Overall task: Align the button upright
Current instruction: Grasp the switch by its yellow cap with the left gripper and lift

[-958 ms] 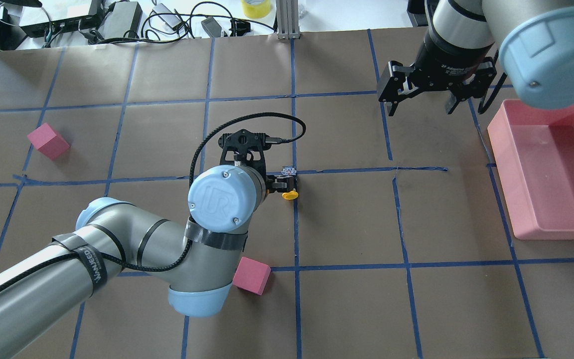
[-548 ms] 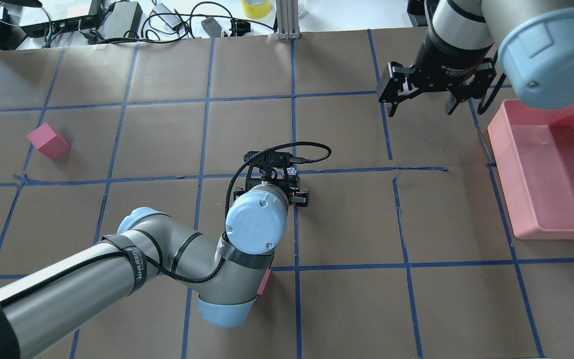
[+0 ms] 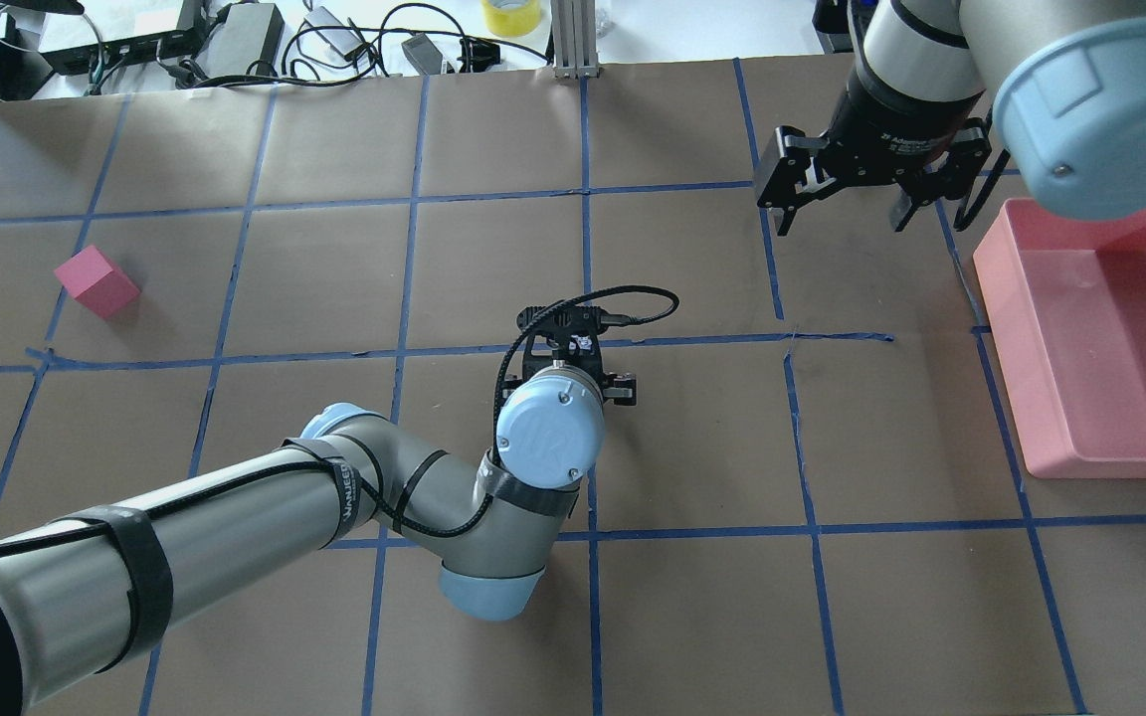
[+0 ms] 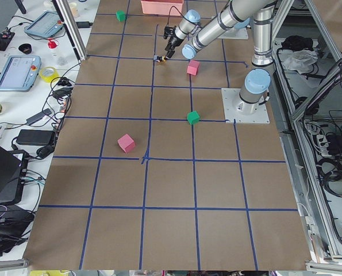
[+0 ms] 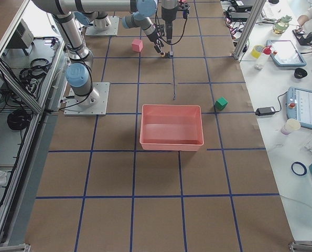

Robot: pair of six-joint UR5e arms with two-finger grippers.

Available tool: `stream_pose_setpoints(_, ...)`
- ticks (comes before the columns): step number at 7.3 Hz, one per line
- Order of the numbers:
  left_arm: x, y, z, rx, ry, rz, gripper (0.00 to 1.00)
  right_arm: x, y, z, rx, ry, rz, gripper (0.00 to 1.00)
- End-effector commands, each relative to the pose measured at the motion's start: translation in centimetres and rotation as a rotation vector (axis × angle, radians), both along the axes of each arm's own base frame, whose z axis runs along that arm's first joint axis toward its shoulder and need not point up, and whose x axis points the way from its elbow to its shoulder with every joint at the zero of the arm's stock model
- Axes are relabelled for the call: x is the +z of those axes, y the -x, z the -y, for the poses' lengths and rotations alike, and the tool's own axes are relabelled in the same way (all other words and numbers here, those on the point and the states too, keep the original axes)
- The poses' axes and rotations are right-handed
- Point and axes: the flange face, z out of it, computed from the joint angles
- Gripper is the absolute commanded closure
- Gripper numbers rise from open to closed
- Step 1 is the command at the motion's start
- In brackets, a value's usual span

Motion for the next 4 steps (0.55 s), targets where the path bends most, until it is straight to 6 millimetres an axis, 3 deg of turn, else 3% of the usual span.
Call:
stream_pose_setpoints(1, -1.9, 0.2, 0.3, 0.006, 0.032, -0.009, 0.13, -0.1, 0.0, 0.0, 0.000, -0.002, 0.001, 0.00)
stream_pose_setpoints(4, -3.4, 0.0, -0.1, 0.005, 0.034, -0.008, 0.13, -0.1, 0.0, 0.0, -0.001, -0.002, 0.001, 0.00)
